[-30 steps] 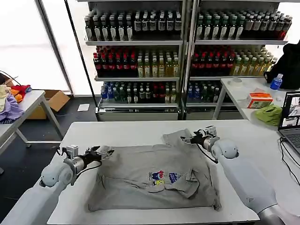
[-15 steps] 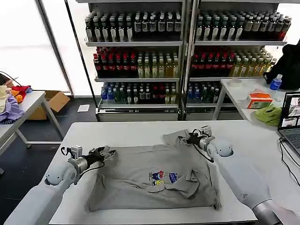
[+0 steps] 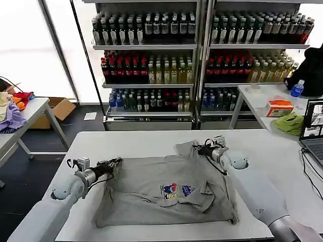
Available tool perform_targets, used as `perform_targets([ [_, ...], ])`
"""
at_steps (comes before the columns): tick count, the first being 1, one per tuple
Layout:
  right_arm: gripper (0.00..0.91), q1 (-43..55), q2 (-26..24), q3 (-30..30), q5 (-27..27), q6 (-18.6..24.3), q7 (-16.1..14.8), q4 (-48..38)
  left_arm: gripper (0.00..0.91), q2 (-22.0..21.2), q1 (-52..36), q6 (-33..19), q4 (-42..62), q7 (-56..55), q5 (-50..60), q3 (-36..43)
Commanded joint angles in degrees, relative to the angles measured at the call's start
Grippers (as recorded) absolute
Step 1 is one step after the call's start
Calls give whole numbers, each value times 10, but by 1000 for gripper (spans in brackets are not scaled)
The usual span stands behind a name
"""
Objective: Fold and organize the clothes.
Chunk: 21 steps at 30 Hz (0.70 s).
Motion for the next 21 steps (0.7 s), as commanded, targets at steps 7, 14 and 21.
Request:
perform_targets([
  [7, 0, -42, -34, 51, 150, 14, 8, 103, 10, 10, 3, -20, -74, -71, -14, -15],
  [14, 0, -114, -73, 101, 194, 10, 24, 206, 10, 32, 40, -19, -151, -80, -30, -52],
  [21, 0, -212, -107, 185, 233, 6, 46, 336, 10, 54, 121, -10, -230, -91, -27, -111],
])
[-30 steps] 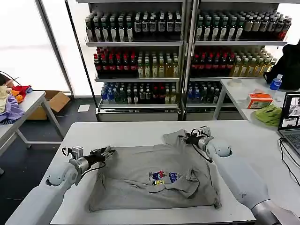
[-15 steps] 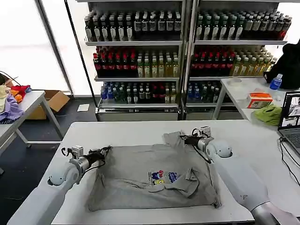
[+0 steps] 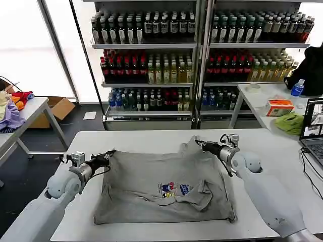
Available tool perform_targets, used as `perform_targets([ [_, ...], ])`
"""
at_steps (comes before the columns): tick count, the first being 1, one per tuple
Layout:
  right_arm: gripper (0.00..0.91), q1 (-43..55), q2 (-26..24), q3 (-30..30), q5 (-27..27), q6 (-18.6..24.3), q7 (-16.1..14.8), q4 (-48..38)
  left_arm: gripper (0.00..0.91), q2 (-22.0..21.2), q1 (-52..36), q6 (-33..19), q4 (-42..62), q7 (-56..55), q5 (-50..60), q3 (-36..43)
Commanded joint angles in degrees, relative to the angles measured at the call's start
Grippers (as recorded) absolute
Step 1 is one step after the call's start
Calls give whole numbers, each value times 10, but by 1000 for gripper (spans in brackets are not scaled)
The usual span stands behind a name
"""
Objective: Fold and organize the clothes.
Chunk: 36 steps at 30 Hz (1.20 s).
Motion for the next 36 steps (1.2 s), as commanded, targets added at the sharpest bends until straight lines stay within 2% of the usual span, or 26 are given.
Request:
perform_targets([
  [1, 0, -125, -42, 101, 66, -1, 18, 168, 10, 27, 96, 3, -129, -19, -3, -74],
  [7, 0, -247, -64, 197, 93, -6, 24, 270, 10, 33, 163, -1, -172, -16, 2, -112],
  [12, 0, -331, -66, 264, 88, -17, 26, 334, 10, 32, 222, -2, -211, -12, 18, -137],
  [16, 0, -416, -63, 292, 71, -17, 25, 373, 0, 29, 280, 1, -243, -12, 26, -163],
  [21, 0, -499, -46, 302, 33, -12, 23, 400, 10, 15, 331, -4, -270, -12, 44, -179],
  [24, 0, -510, -35, 291, 10, -6, 29, 396, 10, 5, 352, -8, -281, -12, 50, -187],
  [27, 0, -528, -34, 289, 8, -14, 25, 404, 0, 0, 372, -7, -293, -12, 60, -199],
  [31, 0, -561, -29, 280, -30, -16, 44, 409, 0, -9, 420, -2, -309, -4, 88, -216],
  [32, 0, -562, -25, 276, -34, -13, 55, 407, 272, -11, 430, -2, -310, -1, 95, -215],
  [33, 413, -561, -23, 273, -37, -12, 65, 404, 766, -12, 437, 0, -312, 1, 109, -212],
  [34, 907, -558, -18, 270, -44, -6, 77, 399, 907, -17, 443, 5, -313, 1, 120, -206],
  [36, 907, -551, -14, 267, -60, 0, 86, 388, 907, -21, 451, 16, -314, 2, 157, -195],
])
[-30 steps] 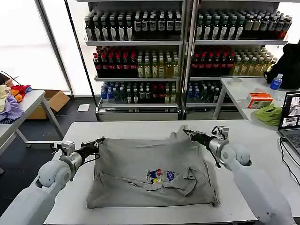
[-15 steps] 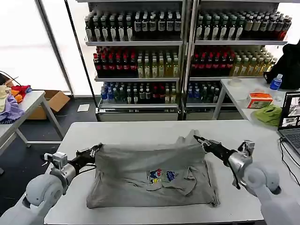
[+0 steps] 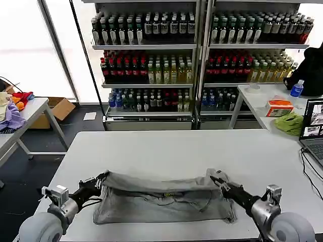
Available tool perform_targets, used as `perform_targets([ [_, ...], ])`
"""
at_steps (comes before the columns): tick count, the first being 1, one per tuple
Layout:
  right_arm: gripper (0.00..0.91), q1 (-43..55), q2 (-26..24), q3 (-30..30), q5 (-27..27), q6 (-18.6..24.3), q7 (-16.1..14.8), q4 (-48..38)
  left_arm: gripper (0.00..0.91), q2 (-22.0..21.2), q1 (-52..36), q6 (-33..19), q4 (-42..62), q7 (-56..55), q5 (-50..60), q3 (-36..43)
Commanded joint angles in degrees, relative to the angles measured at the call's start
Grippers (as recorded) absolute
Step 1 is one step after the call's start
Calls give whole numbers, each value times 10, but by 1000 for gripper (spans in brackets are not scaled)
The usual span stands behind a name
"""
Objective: Fold and organize the clothes.
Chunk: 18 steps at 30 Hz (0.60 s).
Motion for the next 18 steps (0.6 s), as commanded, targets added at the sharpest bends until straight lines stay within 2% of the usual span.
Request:
perform_targets([
  [1, 907, -62, 13, 9, -55, 13, 37, 13, 907, -20, 113, 26, -43, 8, 98, -6],
  [8, 907, -68, 1, 63, -52, 79, 9, 24, 907, -32, 121, 57, -78, -24, 87, -50],
  [11, 907, -73, 0, 91, -88, 131, -20, 27, 907, -35, 138, 62, -102, -30, 83, -94],
  [14, 907, -77, 2, 105, -130, 202, -43, 25, 907, -45, 162, 57, -123, -51, 71, -118],
  [15, 907, -76, 6, 103, -165, 259, -44, 14, 907, -55, 171, 43, -135, -78, 61, -115],
  [16, 907, -75, 9, 100, -186, 292, -43, 7, 907, -62, 176, 25, -137, -88, 61, -108],
  [17, 907, -75, 18, 95, -202, 373, -49, -7, 907, -79, 187, -19, -138, -100, 76, -90],
  [18, 907, -76, 26, 94, -216, 399, -50, -17, 907, -101, 202, -58, -138, -106, 103, -65],
])
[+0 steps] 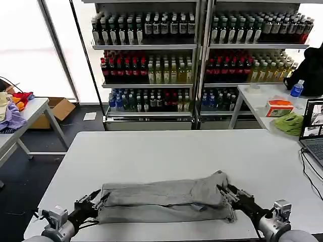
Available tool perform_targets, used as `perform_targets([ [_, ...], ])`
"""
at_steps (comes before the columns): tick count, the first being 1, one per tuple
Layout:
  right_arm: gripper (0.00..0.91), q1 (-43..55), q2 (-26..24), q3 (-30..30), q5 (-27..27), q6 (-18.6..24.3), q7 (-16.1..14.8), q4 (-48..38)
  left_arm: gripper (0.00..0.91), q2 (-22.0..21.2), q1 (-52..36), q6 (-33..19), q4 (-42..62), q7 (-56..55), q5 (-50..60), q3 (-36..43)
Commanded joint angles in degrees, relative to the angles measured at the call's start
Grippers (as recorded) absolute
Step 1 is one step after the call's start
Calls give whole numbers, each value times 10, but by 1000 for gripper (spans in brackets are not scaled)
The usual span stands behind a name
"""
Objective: Fold and organize the clothes.
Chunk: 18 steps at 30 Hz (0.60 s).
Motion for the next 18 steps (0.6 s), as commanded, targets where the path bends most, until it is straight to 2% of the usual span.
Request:
perform_targets([
  [1, 907, -19, 27, 29, -126, 282, -33, -39, 907, -81, 96, -113, -60, -82, 49, 2],
  [4, 907, -35, 39, 27, -124, 332, -46, -60, 907, -124, 96, -161, -28, -93, 84, 46],
  [7, 907, -50, 46, 21, -124, 351, -50, -91, 907, -151, 79, -200, 15, -95, 122, 64],
  [11, 907, -55, 58, 8, -124, 352, -44, -107, 907, -168, 45, -204, 48, -105, 129, 82],
  [18, 907, -61, 66, 10, -122, 350, -35, -87, 907, -180, -7, -171, 64, -117, 132, 107],
])
